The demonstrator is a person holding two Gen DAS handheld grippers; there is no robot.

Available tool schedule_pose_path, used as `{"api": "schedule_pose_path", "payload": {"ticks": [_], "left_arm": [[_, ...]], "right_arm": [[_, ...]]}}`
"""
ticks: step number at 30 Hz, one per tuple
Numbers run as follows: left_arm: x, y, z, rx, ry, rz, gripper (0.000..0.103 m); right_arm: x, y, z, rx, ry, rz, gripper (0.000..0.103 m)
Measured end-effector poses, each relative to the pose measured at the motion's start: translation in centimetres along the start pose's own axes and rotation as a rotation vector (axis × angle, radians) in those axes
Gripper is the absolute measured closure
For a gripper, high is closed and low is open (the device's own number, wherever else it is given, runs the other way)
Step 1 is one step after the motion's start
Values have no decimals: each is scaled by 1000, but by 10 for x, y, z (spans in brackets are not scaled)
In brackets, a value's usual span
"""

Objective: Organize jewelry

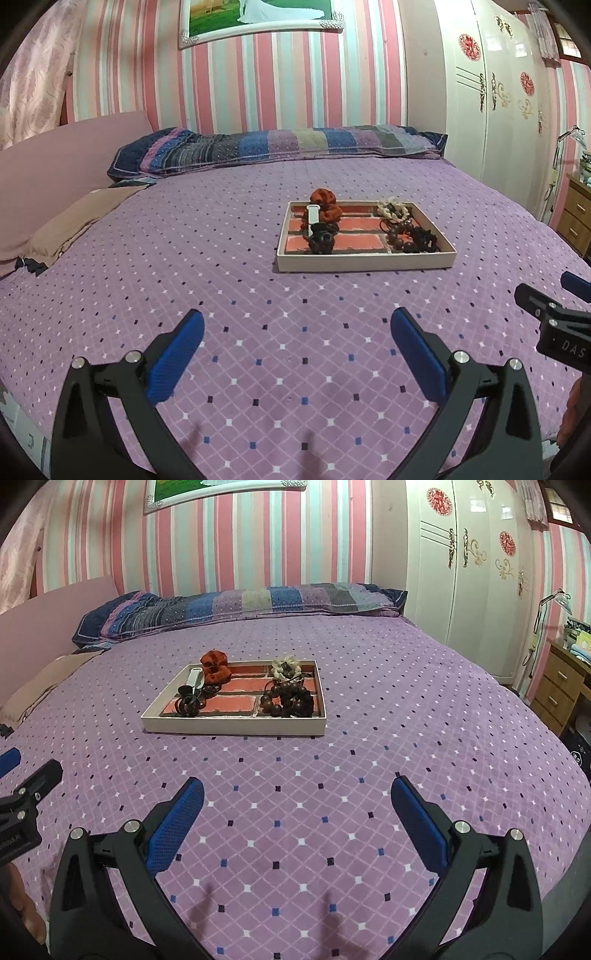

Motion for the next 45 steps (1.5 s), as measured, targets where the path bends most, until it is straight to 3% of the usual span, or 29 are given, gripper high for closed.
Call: {"api": "schedule_pose_path", "payload": {"ticks": [45], "left_arm": [[5,2,-5,-27,-39,-20,4]], "right_arm": [[6,1,-4,9,-16,2,4]]}}
Point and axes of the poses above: each gripper's, at about its wrist camera, not at the fingertips, and x roughly against the way its jaws point, y to its left, z to its underside, the point moved 7 cm from there along -x, roughly the way its jaws point, and after that the axes turned 7 degrees about -y, right-handed, at the moved point
